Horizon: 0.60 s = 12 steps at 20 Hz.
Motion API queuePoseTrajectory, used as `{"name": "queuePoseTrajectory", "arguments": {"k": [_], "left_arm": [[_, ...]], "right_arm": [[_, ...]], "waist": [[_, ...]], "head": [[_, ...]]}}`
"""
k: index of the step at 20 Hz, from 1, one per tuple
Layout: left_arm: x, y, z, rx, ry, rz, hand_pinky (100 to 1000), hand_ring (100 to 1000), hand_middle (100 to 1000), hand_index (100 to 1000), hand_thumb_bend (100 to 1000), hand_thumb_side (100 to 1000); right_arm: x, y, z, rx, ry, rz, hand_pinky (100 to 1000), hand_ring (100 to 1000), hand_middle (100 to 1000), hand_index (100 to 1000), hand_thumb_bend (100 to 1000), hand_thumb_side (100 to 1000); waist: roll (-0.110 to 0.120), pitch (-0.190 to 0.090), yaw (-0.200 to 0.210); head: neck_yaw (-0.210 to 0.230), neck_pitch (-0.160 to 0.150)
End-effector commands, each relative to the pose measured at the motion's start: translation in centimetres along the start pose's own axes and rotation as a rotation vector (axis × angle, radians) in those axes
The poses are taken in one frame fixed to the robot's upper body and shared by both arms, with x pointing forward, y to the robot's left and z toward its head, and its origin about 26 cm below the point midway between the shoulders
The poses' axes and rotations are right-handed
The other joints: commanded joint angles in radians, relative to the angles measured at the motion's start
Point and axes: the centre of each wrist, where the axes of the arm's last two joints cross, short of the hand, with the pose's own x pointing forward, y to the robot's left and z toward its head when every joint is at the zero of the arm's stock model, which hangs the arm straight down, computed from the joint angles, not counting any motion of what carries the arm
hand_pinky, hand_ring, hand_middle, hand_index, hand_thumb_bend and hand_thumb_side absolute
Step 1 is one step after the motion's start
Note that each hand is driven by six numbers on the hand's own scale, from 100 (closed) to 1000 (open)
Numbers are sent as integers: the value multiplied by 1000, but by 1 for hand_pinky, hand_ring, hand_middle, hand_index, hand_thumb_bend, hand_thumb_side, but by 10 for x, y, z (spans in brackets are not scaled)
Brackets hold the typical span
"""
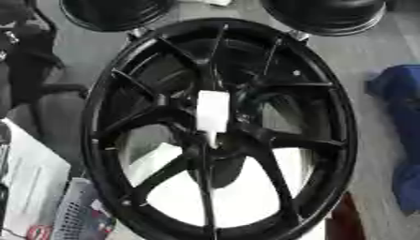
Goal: Pull the pin out of the wheel hub.
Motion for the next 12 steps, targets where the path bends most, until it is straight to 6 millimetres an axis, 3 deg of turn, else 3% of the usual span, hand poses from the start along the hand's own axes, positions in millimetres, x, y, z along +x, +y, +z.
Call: {"name": "queuePoseTrajectory", "arguments": {"k": [1, 7, 12], "left_arm": [[9, 0, -3, -11, -36, -12, 692, 688, 577, 707, 310, 646], [17, 6, -10, -41, -59, -109, 692, 688, 577, 711, 288, 641], [45, 15, -30, -238, -83, -366, 704, 697, 587, 725, 274, 645]], "right_arm": [[9, -5, -3, 9, -19, 24, 810, 665, 640, 805, 100, 541], [10, -6, -2, 0, -18, 37, 810, 662, 637, 804, 100, 545], [11, -7, 0, 5, -2, 53, 809, 660, 635, 804, 100, 546]], "waist": [[1, -22, -2], [8, -15, -6], [26, -17, -2]], "head": [[-14, -10], [-73, -20], [-96, -16]]}}
